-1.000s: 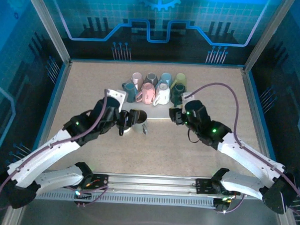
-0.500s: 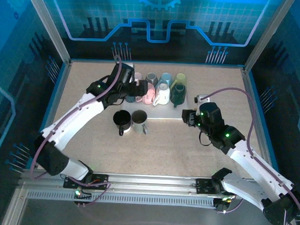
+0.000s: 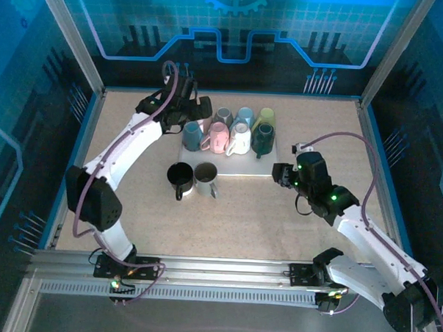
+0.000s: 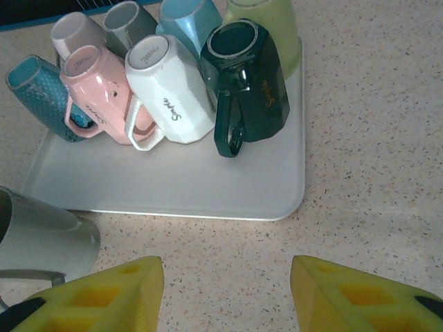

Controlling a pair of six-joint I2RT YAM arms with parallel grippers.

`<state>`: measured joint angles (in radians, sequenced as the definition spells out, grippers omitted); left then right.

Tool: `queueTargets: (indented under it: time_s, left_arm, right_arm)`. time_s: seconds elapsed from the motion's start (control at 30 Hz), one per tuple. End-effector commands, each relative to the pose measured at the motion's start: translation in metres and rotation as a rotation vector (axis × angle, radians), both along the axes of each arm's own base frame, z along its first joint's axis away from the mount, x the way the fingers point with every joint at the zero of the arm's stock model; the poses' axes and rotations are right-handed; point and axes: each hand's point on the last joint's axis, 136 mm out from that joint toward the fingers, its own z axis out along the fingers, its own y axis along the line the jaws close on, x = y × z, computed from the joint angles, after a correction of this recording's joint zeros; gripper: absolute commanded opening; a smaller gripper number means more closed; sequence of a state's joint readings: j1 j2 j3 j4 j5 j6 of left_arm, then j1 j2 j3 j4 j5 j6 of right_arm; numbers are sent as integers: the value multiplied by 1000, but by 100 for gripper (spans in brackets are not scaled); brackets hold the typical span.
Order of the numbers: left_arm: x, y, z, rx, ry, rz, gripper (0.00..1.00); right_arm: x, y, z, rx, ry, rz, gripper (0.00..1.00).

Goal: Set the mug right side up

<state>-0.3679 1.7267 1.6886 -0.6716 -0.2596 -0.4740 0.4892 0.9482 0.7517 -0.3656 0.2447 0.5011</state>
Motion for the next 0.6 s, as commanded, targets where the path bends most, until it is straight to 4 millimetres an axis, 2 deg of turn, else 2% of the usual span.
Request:
queueTargets:
  time_s: [0.0,0.17,0.33,0.43,0.57]
  left_arm:
    - [6,-17,-11,-39,61,-33,99]
    - [17,-40,-38,111,110,-167,98]
    - [28,-53,-62,157,136,-252,97]
    - [33,-67,-71,152,137,-317,91]
    - [42,-73,-83,195,143,-368,86]
  right_arm:
    - [5,3,4,14,1,11,53]
    - [7,9,1,2,9,47,53]
    - [8,14,-2,3,21,73,53]
    - [8,15,-4,1,24,79,53]
    - [7,16,-7,5,35,89,53]
